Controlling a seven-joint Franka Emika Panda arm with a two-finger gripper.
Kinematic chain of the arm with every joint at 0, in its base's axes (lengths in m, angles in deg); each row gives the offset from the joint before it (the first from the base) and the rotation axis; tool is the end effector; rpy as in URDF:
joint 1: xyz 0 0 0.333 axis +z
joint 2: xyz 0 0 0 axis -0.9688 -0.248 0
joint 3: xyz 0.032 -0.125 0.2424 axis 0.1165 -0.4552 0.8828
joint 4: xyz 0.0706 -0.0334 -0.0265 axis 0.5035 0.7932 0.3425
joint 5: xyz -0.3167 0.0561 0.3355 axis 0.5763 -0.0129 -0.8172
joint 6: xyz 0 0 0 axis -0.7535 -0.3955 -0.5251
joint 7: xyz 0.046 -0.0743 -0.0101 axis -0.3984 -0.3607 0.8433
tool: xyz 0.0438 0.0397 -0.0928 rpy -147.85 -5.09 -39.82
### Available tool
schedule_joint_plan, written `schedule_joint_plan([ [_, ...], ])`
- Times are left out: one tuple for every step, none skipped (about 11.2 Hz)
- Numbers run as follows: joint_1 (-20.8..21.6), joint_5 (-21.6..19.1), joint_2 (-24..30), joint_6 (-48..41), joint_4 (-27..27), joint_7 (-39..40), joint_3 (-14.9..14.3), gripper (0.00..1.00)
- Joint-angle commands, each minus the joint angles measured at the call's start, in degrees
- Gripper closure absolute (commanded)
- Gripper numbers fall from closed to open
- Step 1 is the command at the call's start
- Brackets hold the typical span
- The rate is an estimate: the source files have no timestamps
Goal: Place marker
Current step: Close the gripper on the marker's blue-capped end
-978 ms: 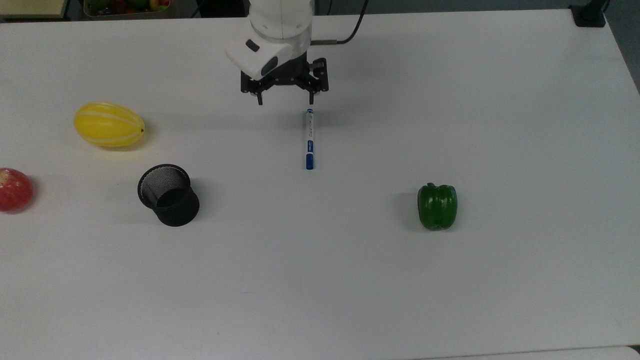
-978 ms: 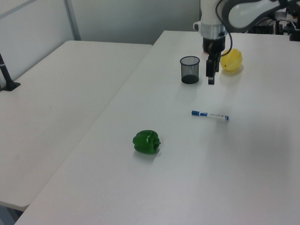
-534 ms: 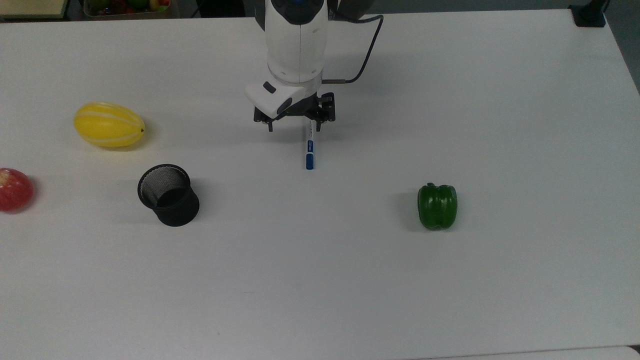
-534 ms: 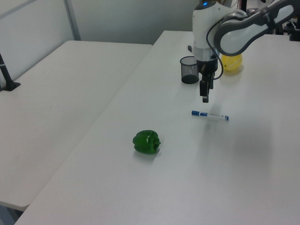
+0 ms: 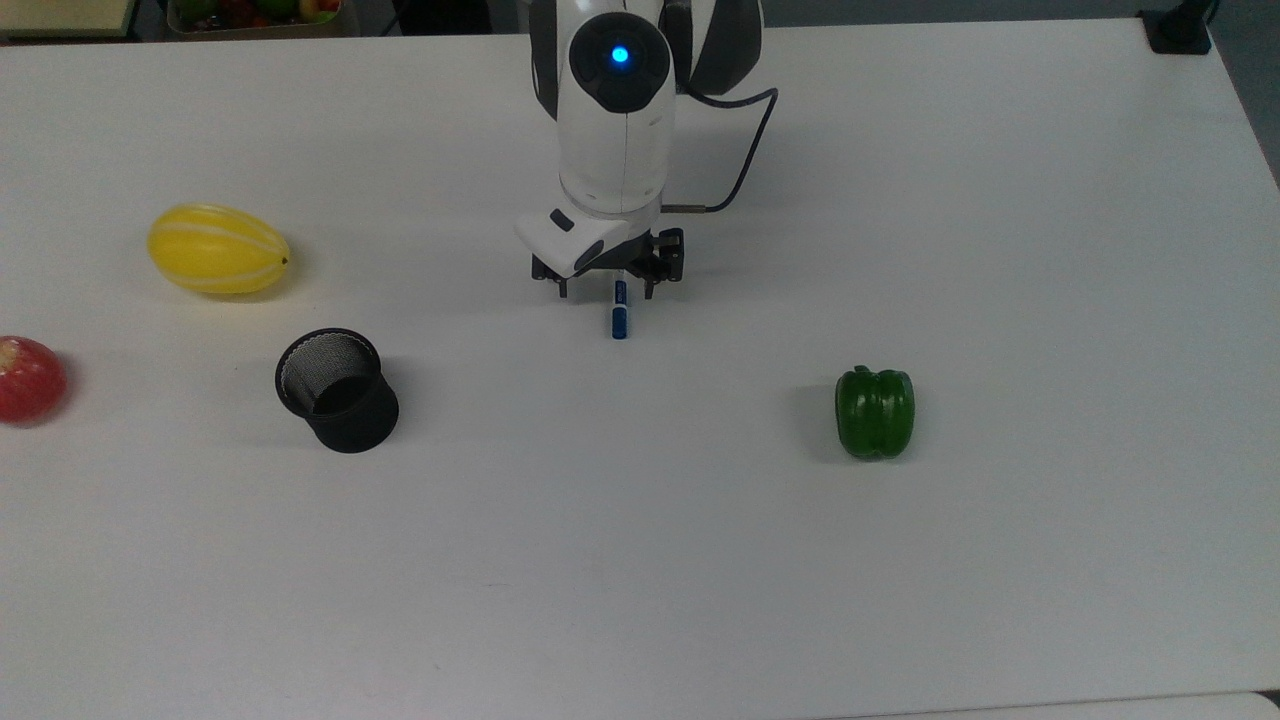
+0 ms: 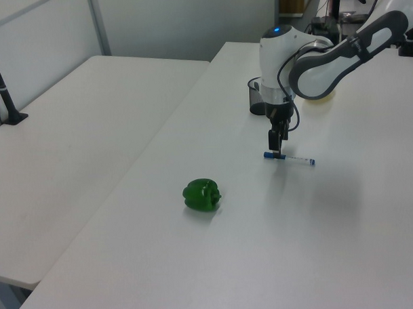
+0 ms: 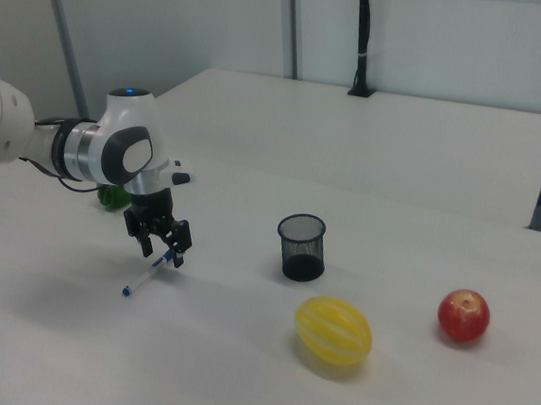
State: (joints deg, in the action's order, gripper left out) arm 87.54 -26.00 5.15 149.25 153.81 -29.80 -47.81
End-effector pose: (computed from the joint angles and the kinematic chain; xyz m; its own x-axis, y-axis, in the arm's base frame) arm 0.6699 0.1269 0.2312 0.9962 0.0833 -0.0244 0.0845 -0.9949 0.0552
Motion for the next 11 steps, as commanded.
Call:
schedule_joint_plan([
  [0.41, 0.94, -0.24, 1.33, 0.45, -1.81, -0.05, 0.34],
  [0.41, 0.86, -0.42, 1.42, 0.36, -1.81, -0.05, 0.41],
  [0.49, 0.94, -0.85, 1.77, 0.19, -1.81, -0.05, 0.42],
  [0.49, 0.86, -0.94, 2.47, 0.19, -1.81, -0.05, 0.47],
  [0.49, 0.85, -1.03, 2.48, 0.19, -1.81, -0.05, 0.48],
  [0.58, 0.85, -1.03, 2.48, 0.19, -1.81, -0.05, 0.51],
  [0.58, 0.85, -1.03, 2.48, 0.10, -1.81, -0.05, 0.60],
  [0.58, 0.77, -1.03, 2.48, 0.10, -1.81, -0.05, 0.67],
  [0.58, 0.77, -1.12, 2.48, 0.10, -1.81, -0.05, 0.71],
  [0.58, 0.77, -1.12, 2.48, 0.10, -1.90, -0.05, 0.74],
  [0.67, 0.77, -1.12, 2.48, 0.10, -1.90, 0.04, 0.77],
])
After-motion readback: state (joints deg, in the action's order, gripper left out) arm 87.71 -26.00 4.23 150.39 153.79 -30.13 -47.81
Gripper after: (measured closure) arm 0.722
